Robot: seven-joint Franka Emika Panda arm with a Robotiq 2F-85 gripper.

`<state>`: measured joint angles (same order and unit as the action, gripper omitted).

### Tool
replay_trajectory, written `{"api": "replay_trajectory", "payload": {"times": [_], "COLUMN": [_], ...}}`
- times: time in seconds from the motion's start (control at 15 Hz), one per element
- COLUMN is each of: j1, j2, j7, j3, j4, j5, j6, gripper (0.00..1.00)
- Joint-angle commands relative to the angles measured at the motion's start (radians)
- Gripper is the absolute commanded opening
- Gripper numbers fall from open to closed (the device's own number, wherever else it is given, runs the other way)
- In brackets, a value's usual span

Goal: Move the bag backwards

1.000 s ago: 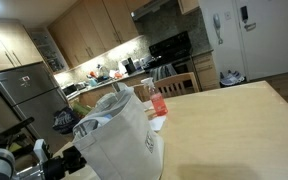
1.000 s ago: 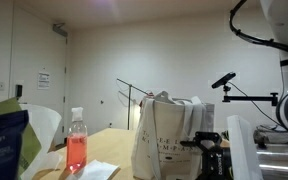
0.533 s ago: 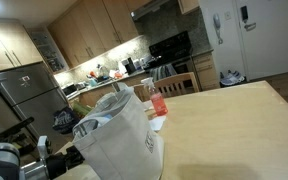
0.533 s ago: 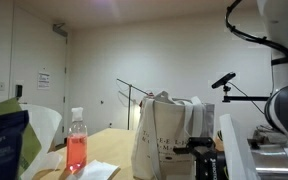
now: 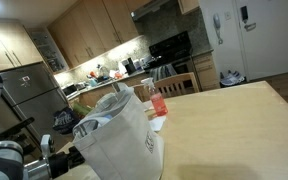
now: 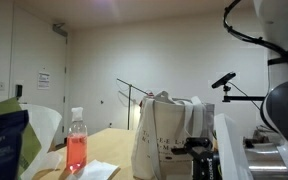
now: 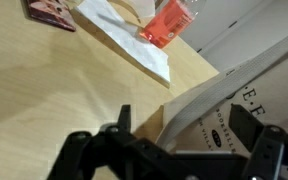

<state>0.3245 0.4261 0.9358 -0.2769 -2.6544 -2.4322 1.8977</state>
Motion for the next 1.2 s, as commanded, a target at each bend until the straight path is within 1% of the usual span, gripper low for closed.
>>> {"api": "replay_trajectory", "payload": {"times": [0.0,0.13,0.2,0.27,0.33,0.47,0.67,0.73,0.87,0.93,1.0,1.13], "j1": [-0.002,-0.001,0.102,0.112,0.142,0.211,0.309,0.352,0.400,0.411,0.431,0.447], "j2": [-0.024,-0.032,-0.065,-0.075,-0.089,-0.142,-0.179,-0.119,-0.116,-0.108,-0.101,-0.090], "j7": [-0.114,-0.214,-0.250,-0.290,-0.328,-0.408,-0.534,-0.539,-0.580,-0.585,-0.596,-0.610], "j3": [-0.006,-0.003,-0.013,-0.020,-0.031,-0.052,-0.070,-0.043,-0.021,-0.003,0.020,0.078], "j4": [-0.022,-0.040,-0.055,-0.067,-0.080,-0.122,-0.186,-0.122,-0.132,-0.131,-0.127,-0.125], "j5": [-0.148,-0.266,-0.190,-0.198,-0.194,-0.190,-0.182,-0.181,-0.179,-0.179,-0.178,-0.178], "j6": [0.112,0.141,0.158,0.174,0.179,0.178,0.167,0.175,0.164,0.155,0.153,0.140], "gripper": [1.00,1.00,1.00,1.00,1.00,1.00,1.00,1.00,1.00,1.00,1.00,1.00]}}
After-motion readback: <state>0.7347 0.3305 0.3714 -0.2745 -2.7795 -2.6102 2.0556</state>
